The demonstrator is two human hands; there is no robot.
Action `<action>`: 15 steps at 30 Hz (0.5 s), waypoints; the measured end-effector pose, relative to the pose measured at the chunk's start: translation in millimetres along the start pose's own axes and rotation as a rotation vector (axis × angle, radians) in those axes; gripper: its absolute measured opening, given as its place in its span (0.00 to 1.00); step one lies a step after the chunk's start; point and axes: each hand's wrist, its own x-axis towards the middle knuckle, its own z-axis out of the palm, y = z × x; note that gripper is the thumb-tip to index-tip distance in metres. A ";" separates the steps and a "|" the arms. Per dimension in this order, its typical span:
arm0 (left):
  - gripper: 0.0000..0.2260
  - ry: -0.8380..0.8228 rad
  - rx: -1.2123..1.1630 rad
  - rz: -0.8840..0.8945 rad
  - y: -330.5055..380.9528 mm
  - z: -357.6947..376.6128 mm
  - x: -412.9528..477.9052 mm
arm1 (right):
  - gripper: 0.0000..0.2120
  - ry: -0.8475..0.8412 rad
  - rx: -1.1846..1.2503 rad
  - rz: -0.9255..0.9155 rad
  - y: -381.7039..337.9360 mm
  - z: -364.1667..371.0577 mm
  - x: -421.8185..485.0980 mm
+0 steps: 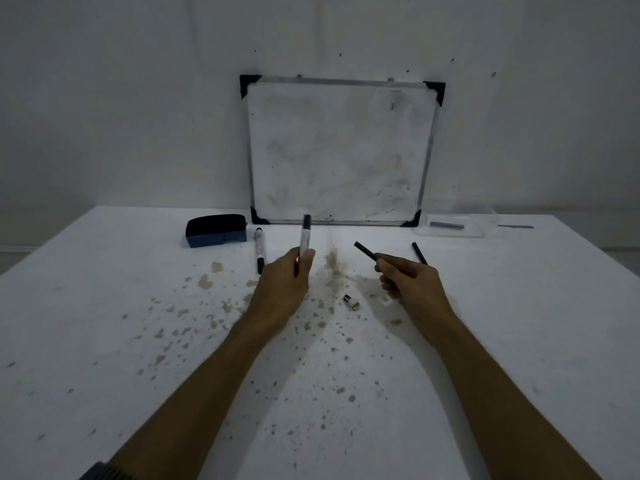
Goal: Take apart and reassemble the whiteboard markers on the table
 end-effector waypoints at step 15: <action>0.16 0.012 0.600 0.164 -22.1 14.3 0.7 | 0.08 0.210 -0.378 -0.204 8.6 9.1 -7.6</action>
